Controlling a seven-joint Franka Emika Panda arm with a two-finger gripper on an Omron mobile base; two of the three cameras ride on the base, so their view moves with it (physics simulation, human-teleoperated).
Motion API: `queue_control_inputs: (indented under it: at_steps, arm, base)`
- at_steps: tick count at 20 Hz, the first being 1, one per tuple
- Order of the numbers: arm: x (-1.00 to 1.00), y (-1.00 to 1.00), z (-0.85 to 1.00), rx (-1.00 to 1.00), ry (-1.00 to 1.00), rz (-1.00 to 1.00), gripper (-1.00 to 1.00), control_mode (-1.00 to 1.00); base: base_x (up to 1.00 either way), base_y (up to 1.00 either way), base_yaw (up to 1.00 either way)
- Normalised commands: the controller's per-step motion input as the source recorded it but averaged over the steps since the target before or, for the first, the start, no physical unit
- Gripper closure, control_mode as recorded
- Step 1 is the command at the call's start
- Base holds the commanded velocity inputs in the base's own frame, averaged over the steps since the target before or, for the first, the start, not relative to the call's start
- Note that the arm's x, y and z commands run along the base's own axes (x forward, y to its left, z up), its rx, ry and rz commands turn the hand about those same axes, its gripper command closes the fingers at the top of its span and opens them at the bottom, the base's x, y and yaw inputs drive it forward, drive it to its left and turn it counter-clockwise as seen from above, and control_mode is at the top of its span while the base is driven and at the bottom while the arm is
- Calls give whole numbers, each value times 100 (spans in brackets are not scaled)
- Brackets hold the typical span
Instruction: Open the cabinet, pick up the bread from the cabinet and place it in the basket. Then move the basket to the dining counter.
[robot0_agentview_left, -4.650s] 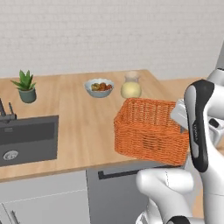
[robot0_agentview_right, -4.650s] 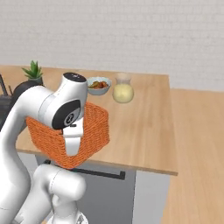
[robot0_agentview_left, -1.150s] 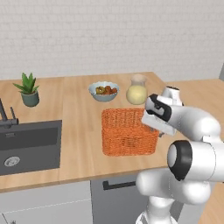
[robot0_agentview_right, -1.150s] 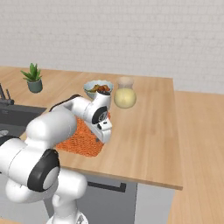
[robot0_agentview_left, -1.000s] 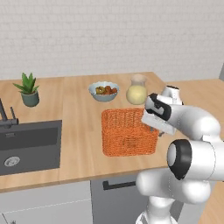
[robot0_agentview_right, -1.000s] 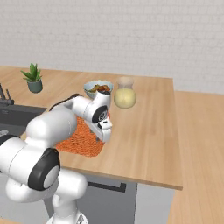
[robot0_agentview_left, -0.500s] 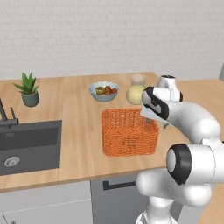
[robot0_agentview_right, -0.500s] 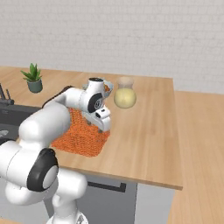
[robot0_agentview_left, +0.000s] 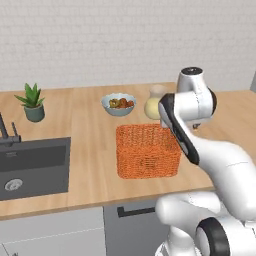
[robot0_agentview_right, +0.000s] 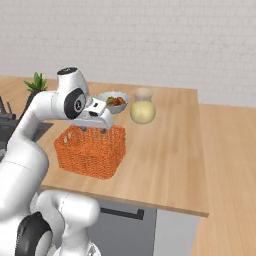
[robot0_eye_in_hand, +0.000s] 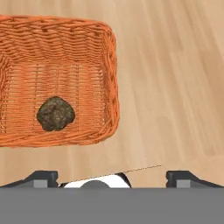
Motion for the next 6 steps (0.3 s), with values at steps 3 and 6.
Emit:
queue_control_inputs:
  at_steps: [3, 6]
  arm:
    - [-100, 5, 99, -4, -42, 40, -100, -100]
    - [-100, 5, 60, 1, -35, 43, -100, -100]
  base:
    - [0, 0, 0]
    - [0, 0, 0]
